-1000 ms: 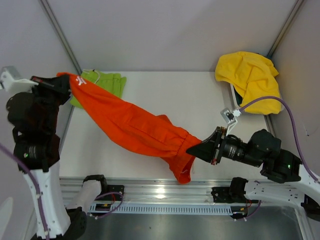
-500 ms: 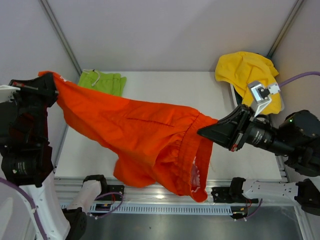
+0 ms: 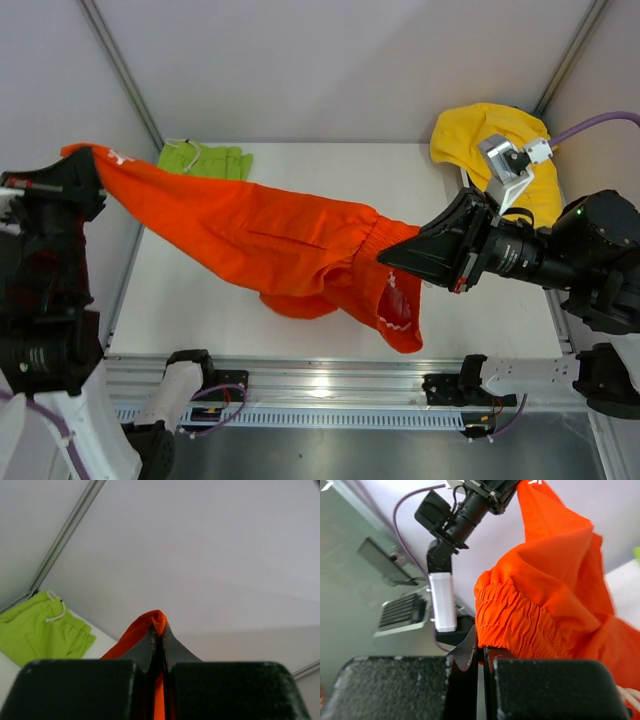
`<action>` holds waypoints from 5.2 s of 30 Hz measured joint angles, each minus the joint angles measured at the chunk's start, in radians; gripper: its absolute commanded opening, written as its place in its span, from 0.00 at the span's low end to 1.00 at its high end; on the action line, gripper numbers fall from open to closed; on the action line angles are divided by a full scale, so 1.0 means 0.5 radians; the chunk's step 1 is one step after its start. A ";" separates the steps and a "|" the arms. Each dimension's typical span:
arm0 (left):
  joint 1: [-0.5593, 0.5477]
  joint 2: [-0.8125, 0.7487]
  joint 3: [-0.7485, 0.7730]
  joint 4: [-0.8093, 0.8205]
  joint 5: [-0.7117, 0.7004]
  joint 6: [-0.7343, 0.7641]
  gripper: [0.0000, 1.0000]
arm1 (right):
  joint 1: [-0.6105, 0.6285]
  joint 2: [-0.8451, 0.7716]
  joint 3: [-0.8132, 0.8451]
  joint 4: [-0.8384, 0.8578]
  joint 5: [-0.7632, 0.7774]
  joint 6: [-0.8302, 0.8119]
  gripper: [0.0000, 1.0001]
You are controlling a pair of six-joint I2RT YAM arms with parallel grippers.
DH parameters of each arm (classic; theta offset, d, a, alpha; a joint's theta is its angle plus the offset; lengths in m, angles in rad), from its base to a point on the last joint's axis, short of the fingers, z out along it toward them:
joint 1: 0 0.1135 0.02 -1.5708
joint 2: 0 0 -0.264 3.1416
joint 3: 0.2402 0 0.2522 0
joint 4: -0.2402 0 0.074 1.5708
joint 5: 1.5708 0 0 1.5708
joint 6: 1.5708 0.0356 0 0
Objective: Fold and stack the shorts
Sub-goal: Flatten the shorts out
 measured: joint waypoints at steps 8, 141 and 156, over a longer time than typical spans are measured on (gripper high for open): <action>0.001 -0.377 0.076 0.178 -0.096 0.003 0.00 | 0.000 0.050 0.008 0.153 -0.341 0.119 0.00; -1.117 0.655 -1.479 1.104 -0.141 0.109 0.99 | -1.894 1.173 -1.215 0.166 0.731 -0.745 0.64; -1.257 0.087 -1.926 0.833 -0.163 0.218 0.99 | -1.698 1.240 -1.212 0.409 1.261 -1.028 0.60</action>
